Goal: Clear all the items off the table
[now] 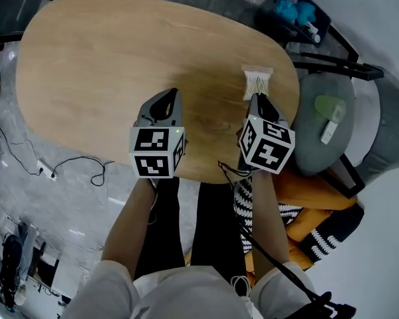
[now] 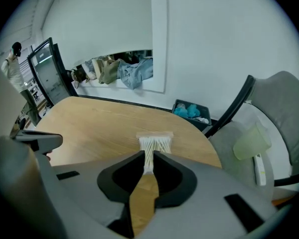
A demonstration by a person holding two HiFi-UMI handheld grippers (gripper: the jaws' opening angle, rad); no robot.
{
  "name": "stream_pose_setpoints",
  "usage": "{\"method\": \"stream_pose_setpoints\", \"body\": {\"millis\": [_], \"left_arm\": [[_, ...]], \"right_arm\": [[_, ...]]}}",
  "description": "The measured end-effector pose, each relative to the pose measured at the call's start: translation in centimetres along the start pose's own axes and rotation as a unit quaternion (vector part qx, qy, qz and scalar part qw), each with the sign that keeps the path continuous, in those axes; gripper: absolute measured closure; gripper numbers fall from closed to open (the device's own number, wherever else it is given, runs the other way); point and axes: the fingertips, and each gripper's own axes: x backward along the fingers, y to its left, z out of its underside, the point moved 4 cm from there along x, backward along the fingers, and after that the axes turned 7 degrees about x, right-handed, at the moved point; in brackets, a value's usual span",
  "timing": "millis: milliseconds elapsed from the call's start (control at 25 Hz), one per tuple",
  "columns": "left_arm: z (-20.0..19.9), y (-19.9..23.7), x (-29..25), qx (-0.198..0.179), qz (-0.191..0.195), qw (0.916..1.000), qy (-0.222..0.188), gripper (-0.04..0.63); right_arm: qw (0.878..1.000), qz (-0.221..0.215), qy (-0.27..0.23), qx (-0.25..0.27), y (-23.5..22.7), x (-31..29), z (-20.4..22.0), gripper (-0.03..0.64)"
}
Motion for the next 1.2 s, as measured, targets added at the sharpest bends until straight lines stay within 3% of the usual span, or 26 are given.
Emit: {"method": "stream_pose_setpoints", "body": {"millis": [80, 160, 280, 360, 600, 880, 1200], "left_arm": [[-0.2, 0.2, -0.5, 0.002, -0.001, 1.0000, 0.002, 0.592], [-0.4, 0.3, -0.8, 0.004, -0.003, 1.0000, 0.005, 0.592], [-0.5, 0.8, -0.9, 0.006, -0.006, 0.9999, 0.010, 0.592], [-0.5, 1.1, -1.1, 0.008, -0.010, 0.9999, 0.010, 0.592], [-0.3, 1.4, -1.7, 0.010, -0.014, 0.9998, 0.014, 0.592], [0.0, 1.5, -2.0, 0.004, -0.012, 0.9997, 0.022, 0.592], [0.5, 1.4, -2.0, 0.006, -0.015, 0.9996, 0.024, 0.592]], "right_arm": [[1.000, -0.006, 0.005, -0.004, 0.0, -0.8, -0.1, 0.479], [1.000, -0.003, 0.009, 0.000, -0.3, -1.3, -0.3, 0.455], [1.000, 0.002, 0.016, 0.016, -0.6, -2.1, -0.6, 0.351], [0.999, -0.009, 0.030, 0.025, -0.6, -2.9, -0.5, 0.323], [0.997, -0.027, 0.053, 0.041, -0.7, -4.6, -0.5, 0.310], [0.996, -0.015, 0.077, 0.044, -0.8, -5.6, -0.2, 0.313], [0.996, -0.012, 0.079, 0.041, -1.3, -5.4, -0.4, 0.388]]}}
